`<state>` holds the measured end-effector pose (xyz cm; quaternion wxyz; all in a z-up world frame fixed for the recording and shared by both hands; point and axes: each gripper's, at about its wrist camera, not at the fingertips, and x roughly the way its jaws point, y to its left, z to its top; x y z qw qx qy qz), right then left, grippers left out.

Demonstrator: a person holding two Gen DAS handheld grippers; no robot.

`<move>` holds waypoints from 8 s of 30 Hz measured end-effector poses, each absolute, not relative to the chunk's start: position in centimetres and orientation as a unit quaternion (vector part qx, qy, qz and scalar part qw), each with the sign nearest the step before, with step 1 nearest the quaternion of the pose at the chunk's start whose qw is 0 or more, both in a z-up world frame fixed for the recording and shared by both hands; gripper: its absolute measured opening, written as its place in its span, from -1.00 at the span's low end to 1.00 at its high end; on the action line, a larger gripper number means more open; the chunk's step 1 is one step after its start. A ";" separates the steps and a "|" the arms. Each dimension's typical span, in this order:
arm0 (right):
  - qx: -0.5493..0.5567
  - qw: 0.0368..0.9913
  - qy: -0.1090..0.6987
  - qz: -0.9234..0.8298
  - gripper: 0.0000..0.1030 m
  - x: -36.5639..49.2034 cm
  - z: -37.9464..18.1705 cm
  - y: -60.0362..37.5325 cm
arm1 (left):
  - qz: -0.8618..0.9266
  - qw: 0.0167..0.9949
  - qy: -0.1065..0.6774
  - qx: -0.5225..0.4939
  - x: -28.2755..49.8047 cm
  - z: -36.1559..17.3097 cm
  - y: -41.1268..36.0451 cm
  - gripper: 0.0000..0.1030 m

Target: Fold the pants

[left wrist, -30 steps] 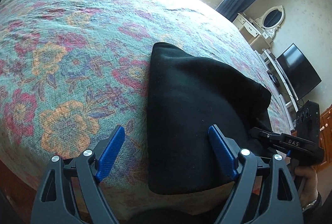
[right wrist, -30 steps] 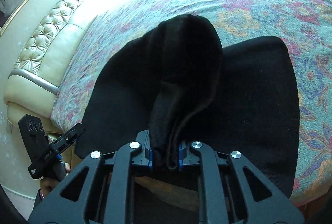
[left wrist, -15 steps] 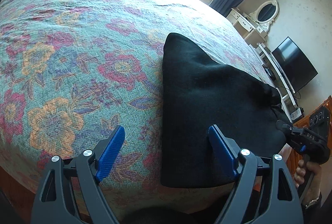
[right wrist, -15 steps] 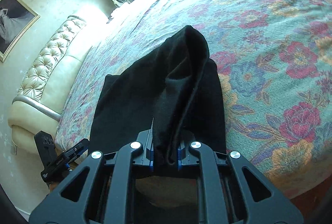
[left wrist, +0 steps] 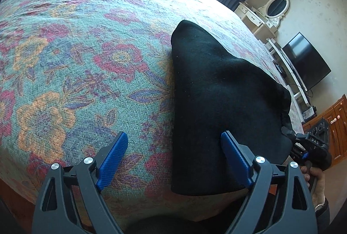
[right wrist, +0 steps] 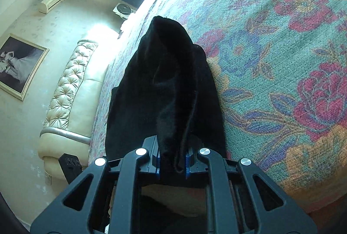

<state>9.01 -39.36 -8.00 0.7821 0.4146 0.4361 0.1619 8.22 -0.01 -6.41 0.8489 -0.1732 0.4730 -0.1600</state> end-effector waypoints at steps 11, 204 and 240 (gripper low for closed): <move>0.422 0.777 0.434 0.173 -0.69 8.9 -8.6 -41.2 | -0.160 0.845 0.475 -0.183 8.3 -6.7 0.3 0.68; 0.578 0.662 0.391 0.272 -0.22 31.9 -15.9 -37.9 | -0.178 0.835 0.452 -0.259 29.6 -7.7 12.1 0.30; 0.487 0.729 0.417 0.239 0.31 9.0 -12.3 -31.4 | -0.135 0.891 0.403 -0.162 6.3 -2.9 2.7 0.50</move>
